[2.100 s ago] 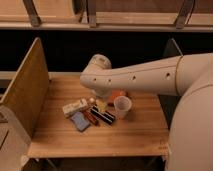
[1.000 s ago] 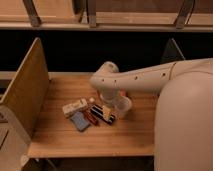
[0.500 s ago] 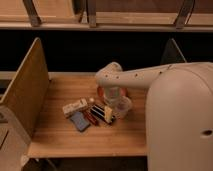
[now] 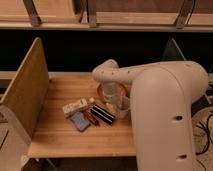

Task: Pick up the ceramic cup

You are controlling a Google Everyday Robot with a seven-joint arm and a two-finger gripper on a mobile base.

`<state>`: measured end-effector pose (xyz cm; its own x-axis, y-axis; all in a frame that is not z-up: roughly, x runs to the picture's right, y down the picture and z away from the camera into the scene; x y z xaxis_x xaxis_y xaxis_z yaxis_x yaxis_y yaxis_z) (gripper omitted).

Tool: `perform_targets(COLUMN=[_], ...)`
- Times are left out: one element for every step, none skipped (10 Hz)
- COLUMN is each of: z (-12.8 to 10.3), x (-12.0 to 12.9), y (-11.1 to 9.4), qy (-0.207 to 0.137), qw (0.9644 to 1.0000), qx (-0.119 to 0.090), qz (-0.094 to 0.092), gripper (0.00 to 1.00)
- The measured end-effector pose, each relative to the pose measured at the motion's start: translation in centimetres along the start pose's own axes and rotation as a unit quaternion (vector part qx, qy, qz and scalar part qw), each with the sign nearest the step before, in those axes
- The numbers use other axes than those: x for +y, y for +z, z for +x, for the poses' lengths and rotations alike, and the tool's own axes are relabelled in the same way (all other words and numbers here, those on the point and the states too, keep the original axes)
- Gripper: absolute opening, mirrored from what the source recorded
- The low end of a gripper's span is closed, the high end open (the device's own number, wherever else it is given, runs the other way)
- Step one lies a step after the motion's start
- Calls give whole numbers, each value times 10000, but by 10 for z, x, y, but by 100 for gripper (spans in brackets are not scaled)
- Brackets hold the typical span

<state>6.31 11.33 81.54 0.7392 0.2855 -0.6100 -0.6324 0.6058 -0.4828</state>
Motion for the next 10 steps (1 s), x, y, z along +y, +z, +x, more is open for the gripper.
perform_targets(z=[-1,-2,0,3,6,9,11,16,19,20], x=[-3,-6,-8,-10,-12,-12,-11,-6,0,8], y=[-4,-10,-18,-28,-41,-57,-72,-96,-113,-128], qy=[2,30,84,150,214,258,269,260,199,116], qw=[10000,9998,9994,9986,9974,9953,9931,9886,9849,9815], qx=[0,-9,-37,-98,-189,-306,-395,-546,-687,-827], qz=[72,191,329,489,662,878,1075,1379,1578,1722], gripper=[14,5,0,0,0,0,0,0,0,0])
